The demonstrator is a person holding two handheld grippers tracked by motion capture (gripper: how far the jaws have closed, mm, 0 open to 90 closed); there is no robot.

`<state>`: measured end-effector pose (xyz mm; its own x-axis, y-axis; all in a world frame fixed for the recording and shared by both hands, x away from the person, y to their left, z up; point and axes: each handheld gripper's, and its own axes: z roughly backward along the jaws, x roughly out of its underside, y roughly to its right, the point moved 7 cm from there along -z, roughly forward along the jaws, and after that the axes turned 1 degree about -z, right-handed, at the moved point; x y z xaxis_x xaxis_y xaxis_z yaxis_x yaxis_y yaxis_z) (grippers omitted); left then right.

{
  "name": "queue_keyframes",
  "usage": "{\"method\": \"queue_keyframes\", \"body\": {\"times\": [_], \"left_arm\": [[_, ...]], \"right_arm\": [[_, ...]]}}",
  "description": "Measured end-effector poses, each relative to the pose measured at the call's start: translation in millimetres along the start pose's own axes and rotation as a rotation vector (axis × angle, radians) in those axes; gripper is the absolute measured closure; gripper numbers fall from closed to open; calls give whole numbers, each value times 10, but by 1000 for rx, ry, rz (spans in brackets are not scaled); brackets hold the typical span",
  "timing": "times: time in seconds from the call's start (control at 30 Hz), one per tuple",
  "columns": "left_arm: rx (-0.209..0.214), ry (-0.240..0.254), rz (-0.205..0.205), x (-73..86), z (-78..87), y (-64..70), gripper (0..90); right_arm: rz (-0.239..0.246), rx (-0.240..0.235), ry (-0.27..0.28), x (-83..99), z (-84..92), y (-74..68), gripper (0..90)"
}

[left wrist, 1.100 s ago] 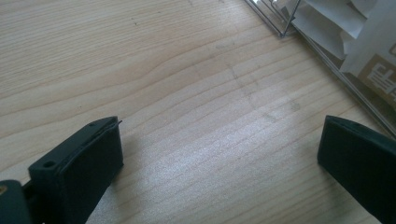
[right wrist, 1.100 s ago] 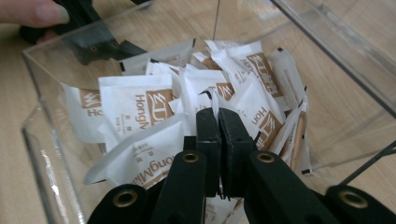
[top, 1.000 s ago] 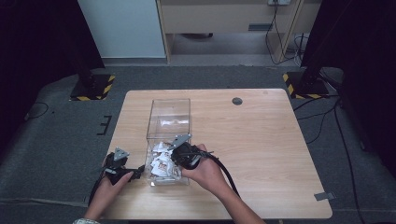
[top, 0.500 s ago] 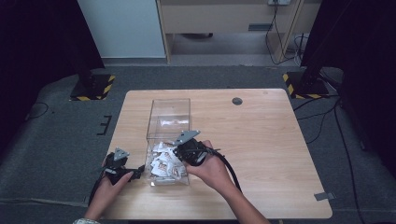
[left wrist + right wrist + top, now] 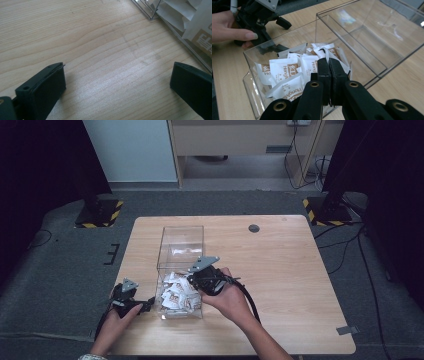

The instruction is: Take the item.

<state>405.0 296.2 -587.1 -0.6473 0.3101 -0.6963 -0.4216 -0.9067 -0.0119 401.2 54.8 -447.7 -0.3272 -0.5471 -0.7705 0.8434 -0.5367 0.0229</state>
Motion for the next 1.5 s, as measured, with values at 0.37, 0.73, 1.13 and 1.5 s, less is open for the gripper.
{"method": "queue_keyframes", "body": {"times": [0.37,0.73,1.13,1.5], "left_arm": [[0,0,0,0,0,0,0],[0,0,0,0,0,0,0],[0,0,0,0,0,0,0],[0,0,-1,0,0,0,0]], "right_arm": [[-15,11,28,-50,133,61,886],[-18,24,46,-98,246,126,887],[-25,39,50,-67,298,211,886],[-41,58,52,4,342,315,886]]}}
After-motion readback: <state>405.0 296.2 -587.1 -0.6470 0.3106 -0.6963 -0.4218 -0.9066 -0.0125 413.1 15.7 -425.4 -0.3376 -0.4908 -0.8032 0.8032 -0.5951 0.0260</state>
